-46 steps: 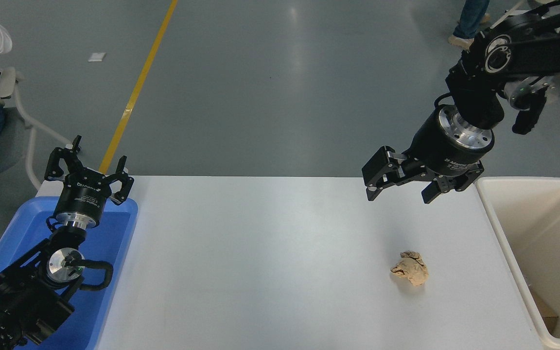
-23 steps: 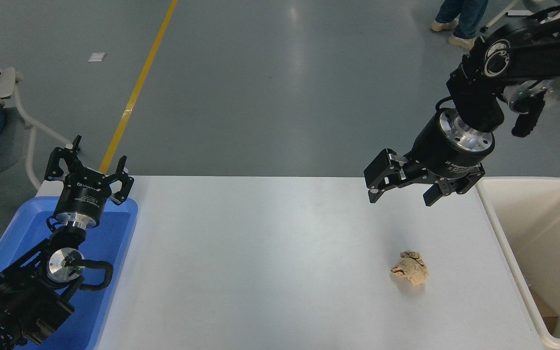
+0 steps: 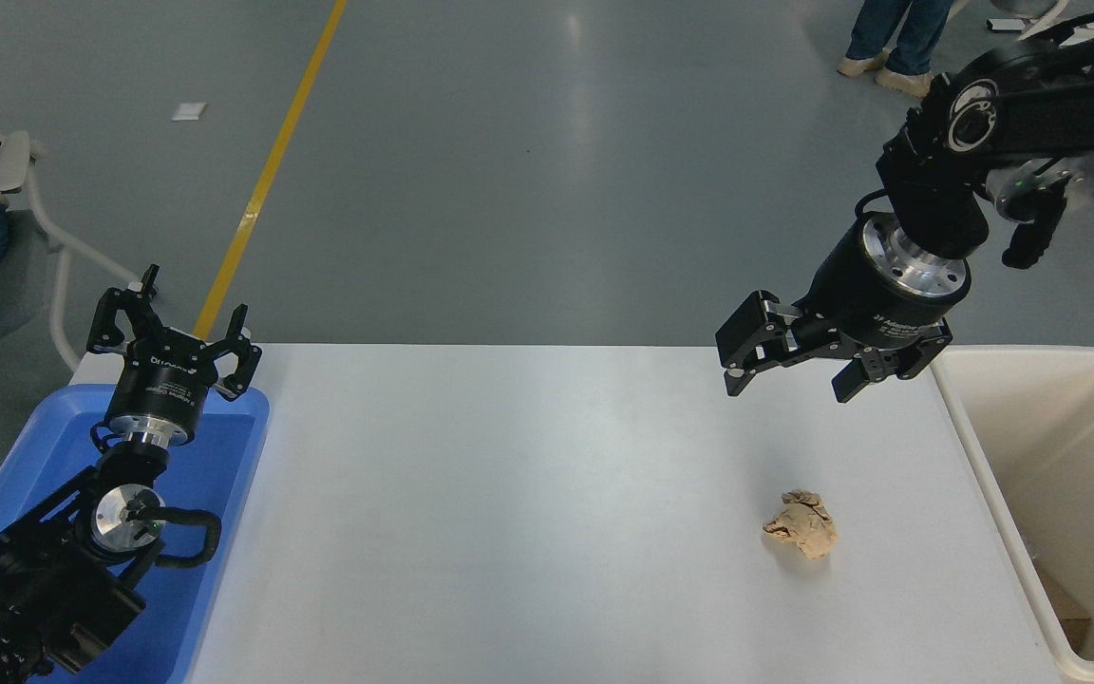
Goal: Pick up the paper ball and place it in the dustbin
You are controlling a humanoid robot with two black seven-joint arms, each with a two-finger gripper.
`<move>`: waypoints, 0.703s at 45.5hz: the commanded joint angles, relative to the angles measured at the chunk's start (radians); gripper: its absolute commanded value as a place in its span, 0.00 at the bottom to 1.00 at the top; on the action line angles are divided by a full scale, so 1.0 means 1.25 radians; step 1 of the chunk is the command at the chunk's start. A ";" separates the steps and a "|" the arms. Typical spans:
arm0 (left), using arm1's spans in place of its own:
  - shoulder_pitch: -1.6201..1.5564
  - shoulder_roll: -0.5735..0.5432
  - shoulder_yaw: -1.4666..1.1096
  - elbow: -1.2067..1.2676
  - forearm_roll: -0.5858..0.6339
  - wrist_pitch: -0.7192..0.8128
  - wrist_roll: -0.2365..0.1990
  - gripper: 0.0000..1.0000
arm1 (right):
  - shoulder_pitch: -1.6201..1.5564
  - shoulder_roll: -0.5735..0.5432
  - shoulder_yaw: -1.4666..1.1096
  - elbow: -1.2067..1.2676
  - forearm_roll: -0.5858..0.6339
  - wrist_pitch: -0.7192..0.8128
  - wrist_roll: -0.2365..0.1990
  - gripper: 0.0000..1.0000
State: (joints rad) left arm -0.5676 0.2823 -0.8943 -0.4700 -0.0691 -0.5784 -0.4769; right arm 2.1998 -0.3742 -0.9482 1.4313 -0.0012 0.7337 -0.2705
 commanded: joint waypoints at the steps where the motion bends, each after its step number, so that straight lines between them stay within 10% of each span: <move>1: 0.000 0.000 0.000 -0.001 0.000 -0.001 0.000 0.99 | 0.021 0.011 -0.046 -0.002 0.000 0.000 0.000 1.00; 32: 0.000 0.000 0.000 0.001 0.000 -0.001 0.001 0.99 | -0.352 0.124 -0.078 -0.199 -0.080 -0.257 -0.001 1.00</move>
State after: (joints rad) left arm -0.5675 0.2823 -0.8943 -0.4700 -0.0691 -0.5798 -0.4764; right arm 1.9541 -0.2674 -1.0338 1.3057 -0.0511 0.5467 -0.2709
